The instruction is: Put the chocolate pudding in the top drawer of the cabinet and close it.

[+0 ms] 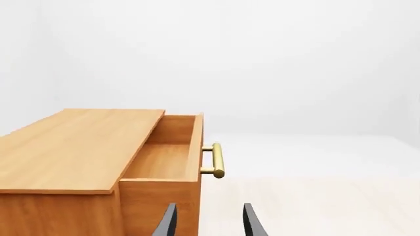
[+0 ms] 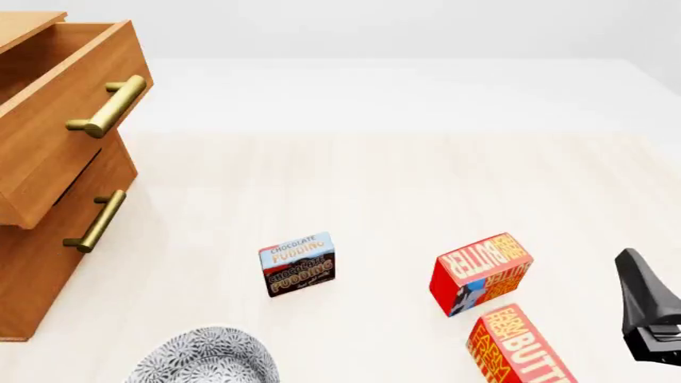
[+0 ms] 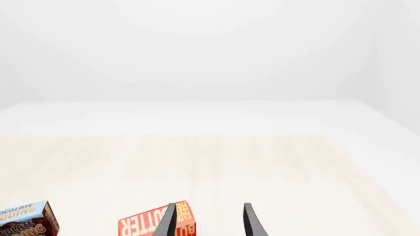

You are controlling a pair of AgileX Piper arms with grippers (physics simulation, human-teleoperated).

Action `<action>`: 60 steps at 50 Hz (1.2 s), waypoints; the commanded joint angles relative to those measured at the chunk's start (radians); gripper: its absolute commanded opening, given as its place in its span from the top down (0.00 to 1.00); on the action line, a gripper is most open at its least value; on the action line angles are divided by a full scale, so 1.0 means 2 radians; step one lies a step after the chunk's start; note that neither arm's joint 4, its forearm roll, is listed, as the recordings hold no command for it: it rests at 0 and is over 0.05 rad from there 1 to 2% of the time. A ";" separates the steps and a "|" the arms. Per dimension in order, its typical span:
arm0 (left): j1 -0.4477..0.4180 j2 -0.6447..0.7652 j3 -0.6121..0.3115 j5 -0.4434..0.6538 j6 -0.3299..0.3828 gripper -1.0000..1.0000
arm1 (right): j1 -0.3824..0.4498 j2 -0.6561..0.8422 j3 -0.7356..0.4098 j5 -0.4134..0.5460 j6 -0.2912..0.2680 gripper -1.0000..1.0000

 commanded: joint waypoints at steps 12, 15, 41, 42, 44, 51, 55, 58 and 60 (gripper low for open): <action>-0.018 0.015 -0.097 0.044 0.034 0.00 | 0.000 0.000 0.000 0.000 0.000 0.00; -0.023 0.023 -0.111 0.050 0.034 0.00 | 0.000 0.000 0.000 0.000 0.000 0.00; -0.025 0.117 -0.230 0.057 0.056 0.00 | 0.000 0.000 0.000 0.000 0.000 0.00; -0.020 0.123 -0.235 0.062 0.045 0.00 | 0.000 0.000 0.000 0.000 0.000 0.00; -0.022 0.126 -0.237 0.064 0.045 0.00 | 0.000 0.000 0.000 0.000 0.000 0.00; -0.014 0.156 -0.277 0.090 0.023 0.00 | 0.000 0.000 0.000 0.000 0.000 0.00; -0.016 0.158 -0.294 0.098 0.047 0.00 | 0.000 0.000 0.000 0.000 0.000 0.00; -0.018 0.169 -0.313 0.109 0.048 0.00 | 0.000 0.000 0.000 0.000 0.000 0.00; -0.019 0.179 -0.326 0.120 0.046 0.00 | 0.000 0.000 0.000 0.000 0.000 0.00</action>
